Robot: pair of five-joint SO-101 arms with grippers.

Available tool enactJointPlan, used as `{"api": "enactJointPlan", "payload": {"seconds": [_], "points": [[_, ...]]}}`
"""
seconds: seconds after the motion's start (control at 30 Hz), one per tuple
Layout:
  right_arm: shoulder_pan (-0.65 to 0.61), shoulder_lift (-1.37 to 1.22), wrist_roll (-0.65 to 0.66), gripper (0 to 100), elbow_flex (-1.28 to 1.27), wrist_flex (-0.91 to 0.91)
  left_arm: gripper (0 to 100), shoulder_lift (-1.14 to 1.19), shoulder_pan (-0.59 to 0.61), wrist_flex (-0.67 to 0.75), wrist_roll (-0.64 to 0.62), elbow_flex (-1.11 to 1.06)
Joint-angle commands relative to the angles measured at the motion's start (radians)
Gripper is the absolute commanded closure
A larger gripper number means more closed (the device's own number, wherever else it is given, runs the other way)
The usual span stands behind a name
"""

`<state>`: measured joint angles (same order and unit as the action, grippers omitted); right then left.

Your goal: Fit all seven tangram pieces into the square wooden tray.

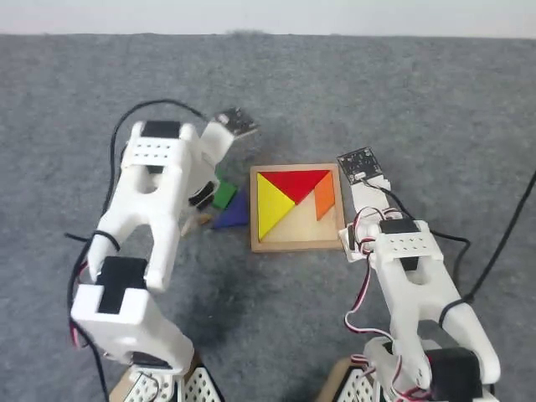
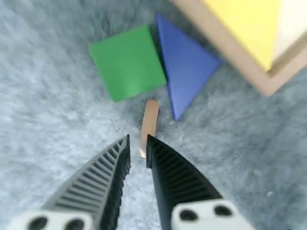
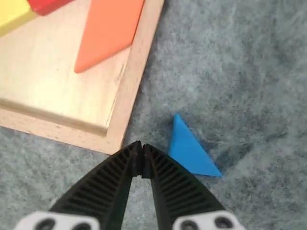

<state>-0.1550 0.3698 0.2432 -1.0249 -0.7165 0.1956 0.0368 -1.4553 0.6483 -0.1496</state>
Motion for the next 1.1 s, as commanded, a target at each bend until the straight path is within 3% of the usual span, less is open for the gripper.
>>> {"api": "enactJointPlan", "payload": {"seconds": [0.0, 0.23, 0.4, 0.6, 0.77, 1.07], "points": [[0.005, 0.035, 0.006, 99.1, 0.008, 0.025, 95, -0.006, -0.071, -0.097, -0.048, 0.15], [0.005, 0.035, 0.011, 99.1, 0.008, 0.024, 84, -0.006, 0.008, -0.1, -0.029, 0.113], [0.007, 0.035, 0.011, 99.1, 0.008, 0.024, 86, -0.101, 0.029, -0.15, 0.046, -0.036], [0.005, 0.035, 0.009, 99.1, 0.008, 0.025, 82, -0.359, 0.071, 0.141, 0.038, -0.317], [0.005, 0.035, 0.006, 99.1, 0.008, 0.022, 82, -0.278, 0.074, 0.241, 0.005, -0.328], [0.005, 0.035, 0.006, 99.1, 0.008, 0.022, 82, -0.032, 0.092, 0.235, 0.012, -0.182]]}}
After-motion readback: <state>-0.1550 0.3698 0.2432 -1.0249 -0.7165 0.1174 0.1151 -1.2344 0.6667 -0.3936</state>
